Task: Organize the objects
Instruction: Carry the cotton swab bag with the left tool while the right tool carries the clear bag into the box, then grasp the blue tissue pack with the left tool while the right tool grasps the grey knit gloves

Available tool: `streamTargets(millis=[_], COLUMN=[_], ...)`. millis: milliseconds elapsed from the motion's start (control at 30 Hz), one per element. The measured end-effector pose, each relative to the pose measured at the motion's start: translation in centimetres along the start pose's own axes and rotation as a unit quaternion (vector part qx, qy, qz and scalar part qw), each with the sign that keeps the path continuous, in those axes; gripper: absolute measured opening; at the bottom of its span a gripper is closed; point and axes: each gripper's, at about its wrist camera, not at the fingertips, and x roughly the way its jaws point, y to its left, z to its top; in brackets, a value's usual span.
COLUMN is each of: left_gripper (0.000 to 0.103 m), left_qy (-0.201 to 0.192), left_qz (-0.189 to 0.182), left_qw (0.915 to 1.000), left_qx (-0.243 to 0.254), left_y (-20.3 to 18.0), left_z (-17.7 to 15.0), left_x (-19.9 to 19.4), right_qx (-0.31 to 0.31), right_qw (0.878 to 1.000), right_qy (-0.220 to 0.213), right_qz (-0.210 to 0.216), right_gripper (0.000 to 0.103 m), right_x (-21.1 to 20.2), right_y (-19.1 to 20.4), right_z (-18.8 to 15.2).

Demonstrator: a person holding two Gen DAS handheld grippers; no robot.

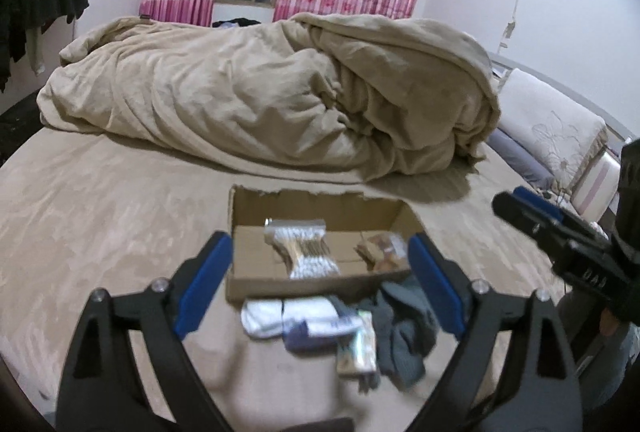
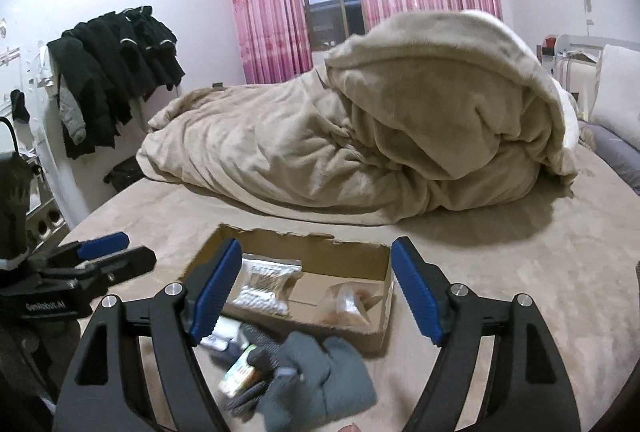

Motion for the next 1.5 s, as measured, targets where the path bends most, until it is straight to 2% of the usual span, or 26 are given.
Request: streamTargets(millis=[167,267,367,500,700,1033,1133,1200,1267,1300,1367,1467,1500], left_gripper=[0.091,0.091,0.091,0.091,0.091,0.09,0.084,0.075,0.07,0.065,0.061,0.057,0.056], left_qy=[0.013,0.034,0.063,0.078,0.084,0.089,0.095,0.099,0.093,0.089,0.084,0.083,0.081], left_qz=[-0.002,0.004,0.002,-0.002,0.002,0.004,0.005,0.005,0.008,0.009,0.01,0.015,0.017], left_qw=[0.9999,0.9994,0.998,0.9969,0.9964,0.996,0.9954,0.995,0.9956,0.996,0.9964,0.9965,0.9965], left_qx=[0.01,0.009,0.002,-0.007,-0.014,-0.01,-0.008,-0.008,-0.006,-0.004,-0.005,-0.007,-0.007], left_y=[-0.7,-0.5,-0.2,0.1,0.1,-0.1,-0.2,-0.3,-0.3,-0.3,-0.2,0.0,0.0], left_z=[-2.8,-5.1,-6.7,-7.9,-8.6,-9.0,-9.1,-9.3,-9.4,-9.4,-9.4,-9.4,-9.4], left_x=[-1.4,-0.9,0.8,2.3,4.4,7.4,8.3,8.9,9.0,8.9,8.7,8.3,8.1], right_qx=[0.002,0.004,0.008,0.022,0.031,0.035,0.037,0.052,0.052,0.05,0.054,0.063,0.064], right_qw=[1.0,1.0,1.0,0.998,0.996,0.99,0.989,0.985,0.985,0.986,0.985,0.986,0.987], right_qy=[-0.008,0.003,0.024,0.055,0.089,0.135,0.145,0.16,0.159,0.157,0.154,0.148,0.143], right_qz=[0.012,0.01,0.009,0.006,-0.001,0.01,0.02,0.033,0.038,0.039,0.046,0.049,0.046], right_gripper=[0.08,0.08,0.08,0.08,0.08,0.08,0.08,0.08,0.08,0.078,0.075,0.067,0.06], right_x=[-3.1,-3.5,-2.6,-0.6,2.2,5.8,7.0,7.9,8.0,8.0,7.8,7.2,6.9], right_y=[0.7,0.6,0.2,-0.7,-1.7,-2.4,-2.6,-2.9,-2.8,-2.7,-2.7,-3.0,-3.0], right_z=[-1.3,-2.8,-4.4,-6.6,-9.1,-12.0,-12.8,-13.5,-13.7,-13.6,-13.7,-13.6,-13.5])
